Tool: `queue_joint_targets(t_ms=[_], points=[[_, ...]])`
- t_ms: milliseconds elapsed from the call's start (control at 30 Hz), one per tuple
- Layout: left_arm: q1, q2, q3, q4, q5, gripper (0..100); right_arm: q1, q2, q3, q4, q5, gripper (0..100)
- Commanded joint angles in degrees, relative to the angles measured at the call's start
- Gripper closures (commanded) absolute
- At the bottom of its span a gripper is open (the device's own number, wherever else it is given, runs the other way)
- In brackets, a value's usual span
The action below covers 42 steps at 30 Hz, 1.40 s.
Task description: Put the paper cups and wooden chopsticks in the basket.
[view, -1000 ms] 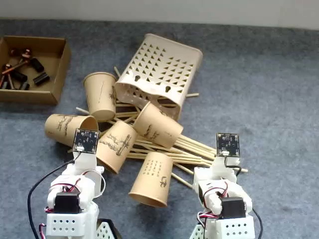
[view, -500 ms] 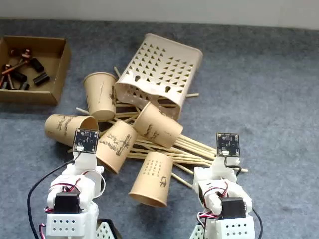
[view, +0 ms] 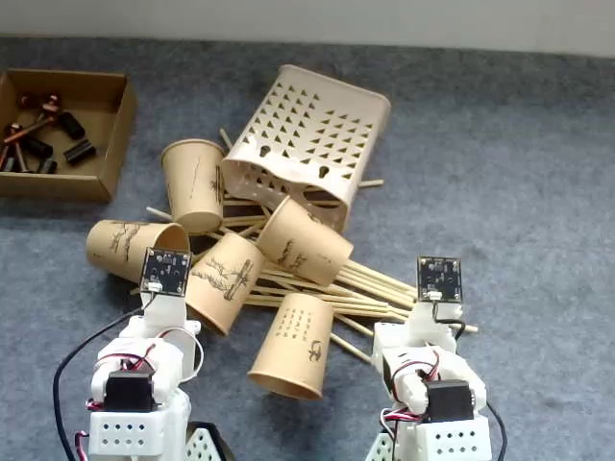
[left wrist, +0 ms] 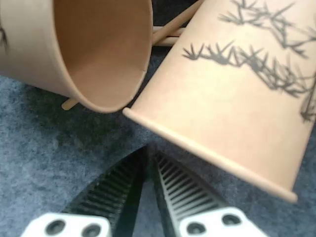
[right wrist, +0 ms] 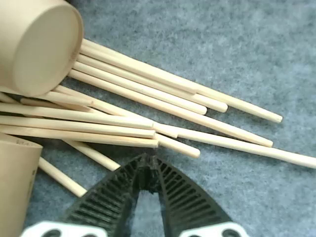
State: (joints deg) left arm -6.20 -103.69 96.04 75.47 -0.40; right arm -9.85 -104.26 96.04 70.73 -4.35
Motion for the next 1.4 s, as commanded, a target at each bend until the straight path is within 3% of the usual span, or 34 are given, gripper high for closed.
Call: queue_joint_targets(t_ms=[0,1200,1367], points=[[0.92,-0.31,1.19,0.18,-0.09,99,0.57,-0.66,8.75,0.48,-0.09,99.4],[0.92,-0.31,1.19,0.18,-0.09,99,-0.66,-0.66,8.75,0.57,-0.09,99.4],[0.92,-0.31,1.19,0.18,-0.09,99,-0.57,-0.66,2.42,0.57,-0.09,99.4]])
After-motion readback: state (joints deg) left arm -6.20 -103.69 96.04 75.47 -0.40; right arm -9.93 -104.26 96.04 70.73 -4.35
